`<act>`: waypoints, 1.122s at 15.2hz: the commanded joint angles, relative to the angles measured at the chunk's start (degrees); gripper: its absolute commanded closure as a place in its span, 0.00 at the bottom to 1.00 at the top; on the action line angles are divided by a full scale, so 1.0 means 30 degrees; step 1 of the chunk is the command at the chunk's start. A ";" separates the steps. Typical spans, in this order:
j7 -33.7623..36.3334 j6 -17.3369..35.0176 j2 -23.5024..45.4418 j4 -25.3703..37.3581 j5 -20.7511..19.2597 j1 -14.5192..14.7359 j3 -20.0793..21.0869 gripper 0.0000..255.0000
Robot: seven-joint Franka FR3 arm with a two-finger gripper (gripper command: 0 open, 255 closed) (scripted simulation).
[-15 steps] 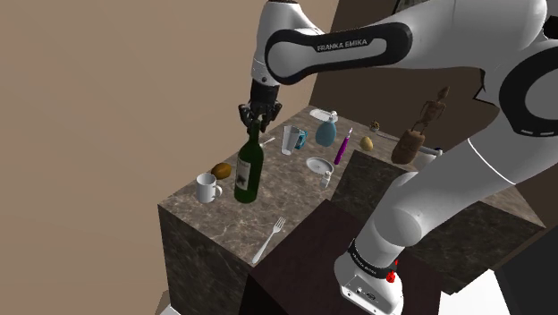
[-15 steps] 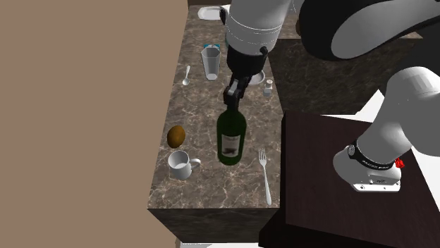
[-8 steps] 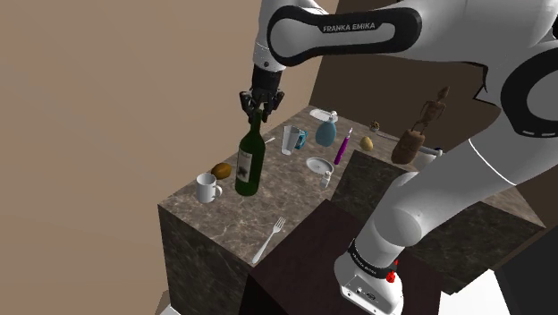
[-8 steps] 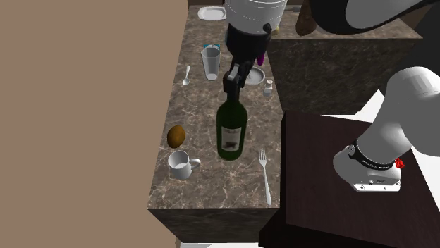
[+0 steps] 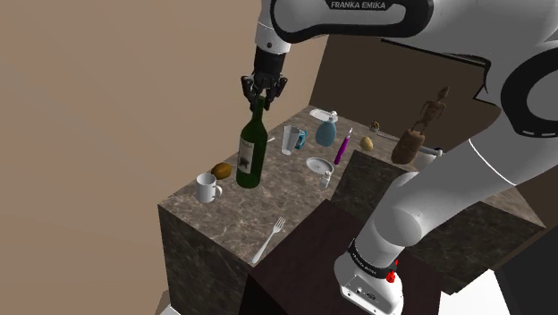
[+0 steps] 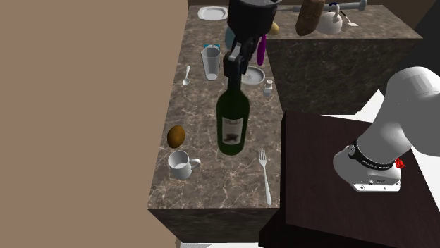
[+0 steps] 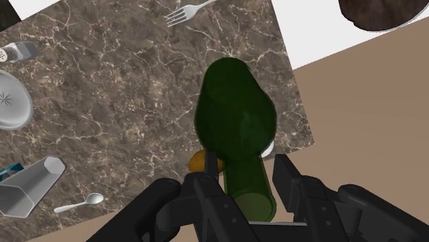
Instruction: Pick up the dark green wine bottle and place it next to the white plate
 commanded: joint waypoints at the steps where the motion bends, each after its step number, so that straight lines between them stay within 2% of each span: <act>1: -0.0059 -0.0565 0.0042 0.0612 -0.0010 -0.0021 -0.0030 1.00; 17: -0.0236 -0.4675 0.0985 0.5659 -0.0153 -0.0129 -0.0032 1.00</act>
